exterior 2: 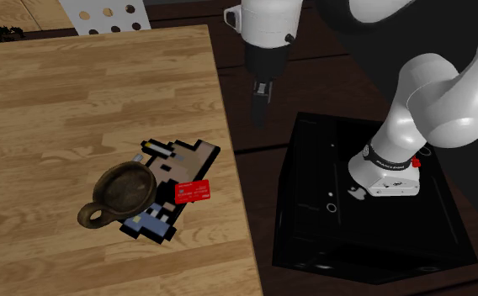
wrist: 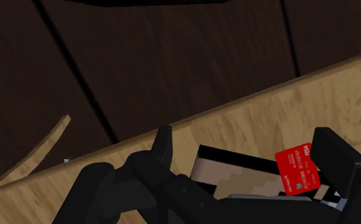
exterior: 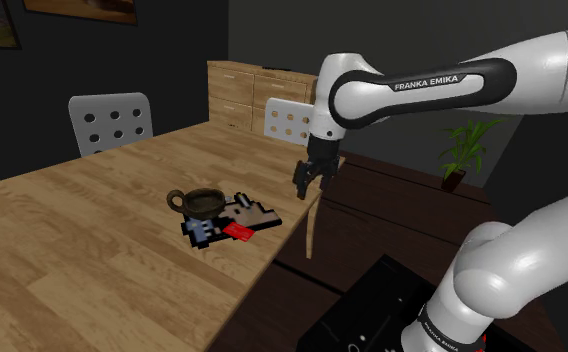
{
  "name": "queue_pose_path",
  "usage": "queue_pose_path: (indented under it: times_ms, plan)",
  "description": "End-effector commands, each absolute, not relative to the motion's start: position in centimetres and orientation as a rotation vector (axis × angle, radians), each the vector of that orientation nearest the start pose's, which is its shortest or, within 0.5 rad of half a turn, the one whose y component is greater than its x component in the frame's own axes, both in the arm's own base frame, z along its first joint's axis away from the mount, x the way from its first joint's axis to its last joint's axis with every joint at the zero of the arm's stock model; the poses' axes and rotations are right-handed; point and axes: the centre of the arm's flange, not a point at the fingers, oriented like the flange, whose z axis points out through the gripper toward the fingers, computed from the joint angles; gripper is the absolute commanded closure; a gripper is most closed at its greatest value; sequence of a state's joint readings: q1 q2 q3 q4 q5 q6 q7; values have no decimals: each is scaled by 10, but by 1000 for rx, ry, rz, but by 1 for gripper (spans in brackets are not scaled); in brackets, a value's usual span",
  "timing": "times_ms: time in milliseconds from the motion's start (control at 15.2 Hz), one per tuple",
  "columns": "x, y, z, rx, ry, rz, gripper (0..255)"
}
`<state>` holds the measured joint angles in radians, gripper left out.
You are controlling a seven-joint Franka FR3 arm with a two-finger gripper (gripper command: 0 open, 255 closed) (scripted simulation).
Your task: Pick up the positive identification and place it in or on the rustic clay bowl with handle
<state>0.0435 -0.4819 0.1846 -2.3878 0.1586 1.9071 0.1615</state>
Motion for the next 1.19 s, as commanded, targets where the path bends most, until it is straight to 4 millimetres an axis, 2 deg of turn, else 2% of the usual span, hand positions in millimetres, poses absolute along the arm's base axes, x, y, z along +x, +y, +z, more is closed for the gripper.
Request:
queue_pose_path:
  times_ms: [0, 924, 1122]
  plan:
    - [407, 123, 475, -3086, -6, 16, 0]
    - [495, 240, 356, -3140, -121, -22, 0]
    - [496, 241, 344, -3141, -123, -23, 0]
